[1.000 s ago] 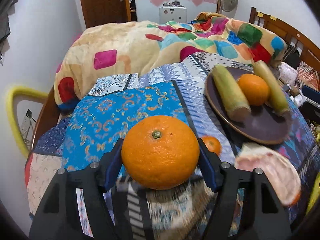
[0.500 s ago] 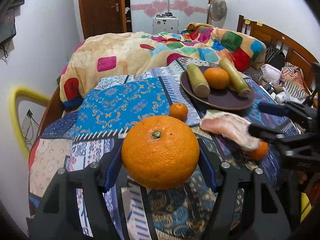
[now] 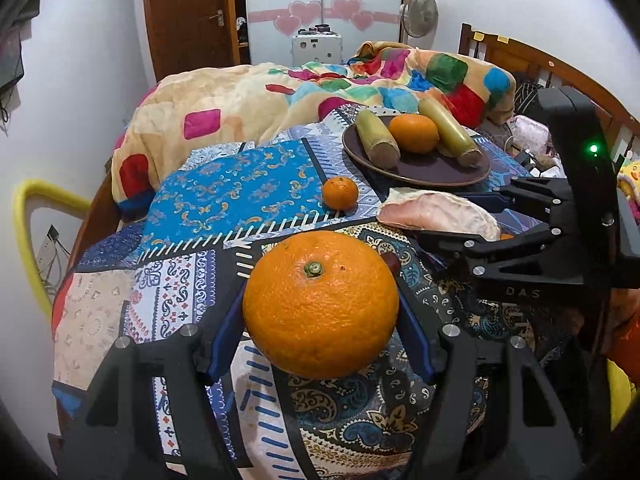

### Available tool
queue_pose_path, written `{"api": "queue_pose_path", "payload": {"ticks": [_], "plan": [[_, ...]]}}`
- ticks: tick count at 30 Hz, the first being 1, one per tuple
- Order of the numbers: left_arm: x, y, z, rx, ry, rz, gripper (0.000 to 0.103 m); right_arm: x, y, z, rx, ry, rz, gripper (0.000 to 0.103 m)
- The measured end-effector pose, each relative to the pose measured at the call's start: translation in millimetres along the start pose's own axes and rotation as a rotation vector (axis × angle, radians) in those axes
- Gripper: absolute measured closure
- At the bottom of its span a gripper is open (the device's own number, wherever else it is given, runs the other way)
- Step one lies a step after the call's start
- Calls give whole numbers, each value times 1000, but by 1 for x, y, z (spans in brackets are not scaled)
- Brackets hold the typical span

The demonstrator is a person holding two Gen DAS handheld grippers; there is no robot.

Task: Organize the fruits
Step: 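Grasp the large pomelo segment with the right tool while the left tool lifts the orange, then place the orange on the plate with the left tool while the right tool lowers the segment onto it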

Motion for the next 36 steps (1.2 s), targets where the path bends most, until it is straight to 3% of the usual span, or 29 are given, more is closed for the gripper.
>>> {"api": "queue_pose_path", "payload": {"ticks": [8, 17, 27, 36], "plan": [[-2, 6, 3, -14, 15, 7, 34, 10, 9, -4, -18, 29, 0, 53], [-10, 19, 20, -47, 26, 11, 34, 7, 61, 4, -154, -11, 13, 53], [-37, 8, 64, -74, 42, -39, 34, -29, 114, 23, -312, -38, -87, 53], [-74, -24, 104, -74, 4, -75, 34, -76, 113, 33, -356, -84, -126, 53]]}}
Point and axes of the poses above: each gripper's, at about its wrist camera, not at the fingertips, and y roughly against the way its jaws point, x to its left, z to its top, the point moved 5 cm from there along -y, roughly the way its jaws point, and after that the axes turned 13 degrees about z, right-handed, at the moved point
